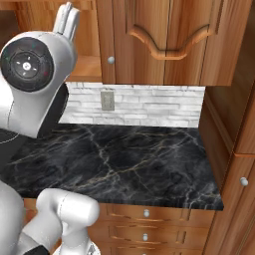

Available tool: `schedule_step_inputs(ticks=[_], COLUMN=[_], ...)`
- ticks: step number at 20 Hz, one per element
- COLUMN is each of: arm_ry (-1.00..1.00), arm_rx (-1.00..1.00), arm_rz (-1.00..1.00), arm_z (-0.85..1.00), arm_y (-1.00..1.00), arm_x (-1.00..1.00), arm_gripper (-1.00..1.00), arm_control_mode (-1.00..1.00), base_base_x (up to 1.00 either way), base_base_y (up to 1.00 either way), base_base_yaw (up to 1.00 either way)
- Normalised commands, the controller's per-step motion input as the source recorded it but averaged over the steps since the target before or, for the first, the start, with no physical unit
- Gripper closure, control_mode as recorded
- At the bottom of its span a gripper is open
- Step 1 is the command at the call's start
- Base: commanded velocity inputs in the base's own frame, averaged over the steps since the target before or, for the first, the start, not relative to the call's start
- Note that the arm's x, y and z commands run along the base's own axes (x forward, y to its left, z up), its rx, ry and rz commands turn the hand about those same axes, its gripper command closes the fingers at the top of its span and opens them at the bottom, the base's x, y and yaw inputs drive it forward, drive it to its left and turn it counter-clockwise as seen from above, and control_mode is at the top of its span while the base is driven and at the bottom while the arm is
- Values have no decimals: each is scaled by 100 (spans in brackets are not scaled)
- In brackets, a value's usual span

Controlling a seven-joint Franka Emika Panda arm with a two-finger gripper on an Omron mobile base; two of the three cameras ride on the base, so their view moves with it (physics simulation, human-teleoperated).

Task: Open the cabinet and move the ladle to the pot. Then close the cabinet.

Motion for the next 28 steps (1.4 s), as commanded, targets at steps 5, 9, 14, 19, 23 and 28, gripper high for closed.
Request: schedule_step_inputs(ticks=[5,9,14,19,23,28], arm_ry=[-5,2,0,1,0,0], arm_rx=[-10,-14,-14,-10,-9,-11], arm_rz=[0,0,0,0,-1,-5], arm_z=[0,0,0,0,0,-5], arm_y=[35,36,47,32,29,48], arm_x=[-89,-77,-60,-65,-58,-31], arm_gripper=[-100,-100,-100,-100,-100,-100], arm_control_mode=[-100,-100,-100,-100,-100,-100], base_base_x=[0,0,0,0,0,0], base_base_y=[0,0,0,0,0,0], base_base_yaw=[0,0,0,0,0,0])
